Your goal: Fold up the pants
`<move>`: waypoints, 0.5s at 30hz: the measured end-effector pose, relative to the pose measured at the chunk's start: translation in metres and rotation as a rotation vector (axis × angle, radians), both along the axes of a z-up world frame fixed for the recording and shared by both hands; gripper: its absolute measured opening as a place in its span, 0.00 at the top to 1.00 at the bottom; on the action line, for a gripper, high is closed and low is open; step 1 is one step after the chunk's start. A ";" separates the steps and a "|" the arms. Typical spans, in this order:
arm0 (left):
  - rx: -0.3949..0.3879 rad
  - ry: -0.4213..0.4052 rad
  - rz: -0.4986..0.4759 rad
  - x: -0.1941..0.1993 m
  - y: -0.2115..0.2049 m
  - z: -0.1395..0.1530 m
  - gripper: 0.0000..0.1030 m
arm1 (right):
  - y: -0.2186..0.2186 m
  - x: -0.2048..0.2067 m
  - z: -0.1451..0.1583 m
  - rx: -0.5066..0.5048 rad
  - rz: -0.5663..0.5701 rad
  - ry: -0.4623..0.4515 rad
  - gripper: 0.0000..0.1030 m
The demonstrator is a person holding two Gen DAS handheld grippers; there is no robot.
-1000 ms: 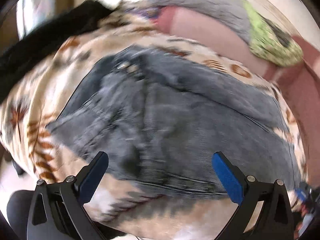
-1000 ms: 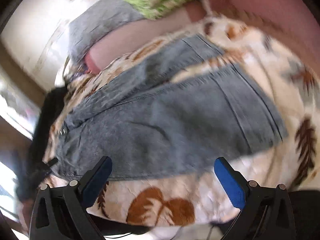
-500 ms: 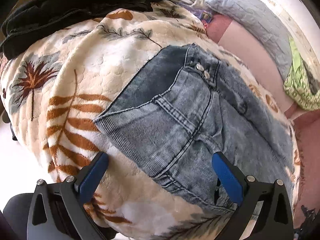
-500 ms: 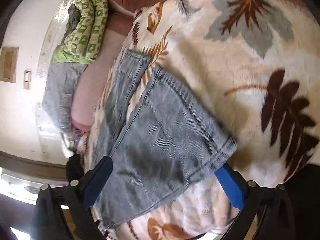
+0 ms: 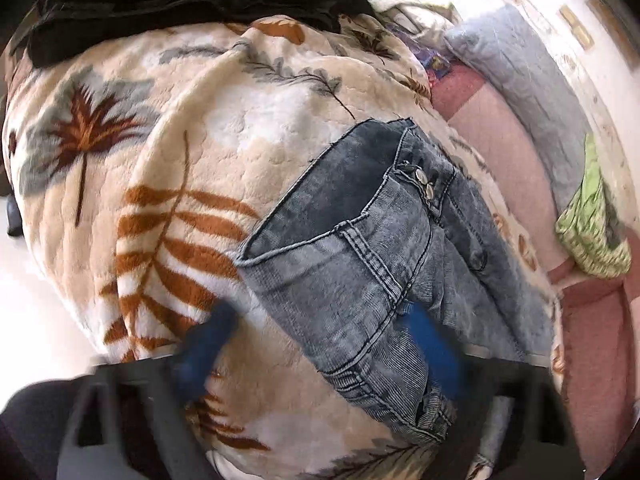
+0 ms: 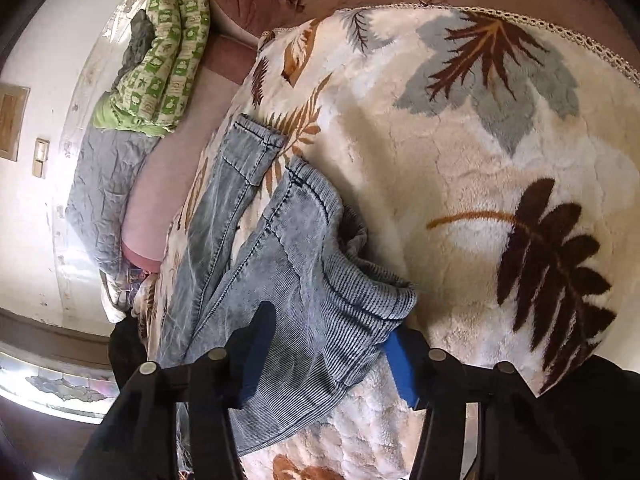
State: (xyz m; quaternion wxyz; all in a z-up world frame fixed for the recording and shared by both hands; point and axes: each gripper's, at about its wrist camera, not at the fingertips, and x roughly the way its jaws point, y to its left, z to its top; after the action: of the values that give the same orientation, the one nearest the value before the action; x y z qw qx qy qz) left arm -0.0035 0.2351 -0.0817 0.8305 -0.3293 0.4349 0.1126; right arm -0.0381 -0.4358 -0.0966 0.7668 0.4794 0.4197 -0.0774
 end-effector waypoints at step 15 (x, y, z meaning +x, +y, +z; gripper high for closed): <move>0.207 -0.060 0.036 -0.032 -0.012 0.037 0.95 | 0.029 0.004 0.058 -0.357 0.182 -0.029 0.83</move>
State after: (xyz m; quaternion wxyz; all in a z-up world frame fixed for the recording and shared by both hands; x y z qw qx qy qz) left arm -0.0360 0.2226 -0.0446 0.8706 -0.2529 0.3898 0.1616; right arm -0.0342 -0.4063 -0.0384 0.8495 0.2971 0.4297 -0.0738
